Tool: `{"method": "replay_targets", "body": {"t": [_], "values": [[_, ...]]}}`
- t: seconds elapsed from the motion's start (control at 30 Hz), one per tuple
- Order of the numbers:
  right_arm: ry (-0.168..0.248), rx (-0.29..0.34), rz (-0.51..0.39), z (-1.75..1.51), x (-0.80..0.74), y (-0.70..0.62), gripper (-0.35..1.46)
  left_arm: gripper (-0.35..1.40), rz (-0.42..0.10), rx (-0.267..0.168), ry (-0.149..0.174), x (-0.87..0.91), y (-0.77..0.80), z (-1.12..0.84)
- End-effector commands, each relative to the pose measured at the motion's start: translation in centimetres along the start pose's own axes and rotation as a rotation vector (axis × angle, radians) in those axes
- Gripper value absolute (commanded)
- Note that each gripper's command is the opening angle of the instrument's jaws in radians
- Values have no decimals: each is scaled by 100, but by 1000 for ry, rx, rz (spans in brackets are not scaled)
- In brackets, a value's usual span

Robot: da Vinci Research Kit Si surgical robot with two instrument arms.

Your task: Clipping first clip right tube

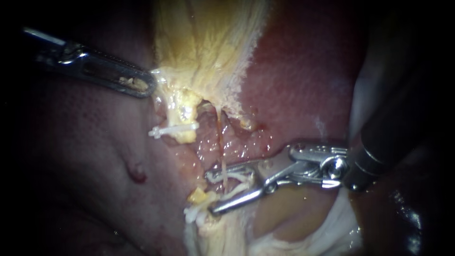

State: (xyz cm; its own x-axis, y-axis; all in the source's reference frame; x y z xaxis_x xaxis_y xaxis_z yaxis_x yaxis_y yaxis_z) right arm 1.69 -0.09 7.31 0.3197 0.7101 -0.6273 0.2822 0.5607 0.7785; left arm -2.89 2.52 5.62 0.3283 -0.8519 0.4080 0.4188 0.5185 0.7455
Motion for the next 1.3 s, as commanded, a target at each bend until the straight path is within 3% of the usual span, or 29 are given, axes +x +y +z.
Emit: {"method": "replay_targets", "body": {"t": [0.03,0.6,1.3], "values": [[12,14,7,1,1,-2,50,-35,0,0,0,0,0,0],[113,125,56,11,15,-25,49,-35,0,0,0,-1,0,1],[119,141,58,11,23,-35,44,-35,0,0,0,-1,0,1]]}}
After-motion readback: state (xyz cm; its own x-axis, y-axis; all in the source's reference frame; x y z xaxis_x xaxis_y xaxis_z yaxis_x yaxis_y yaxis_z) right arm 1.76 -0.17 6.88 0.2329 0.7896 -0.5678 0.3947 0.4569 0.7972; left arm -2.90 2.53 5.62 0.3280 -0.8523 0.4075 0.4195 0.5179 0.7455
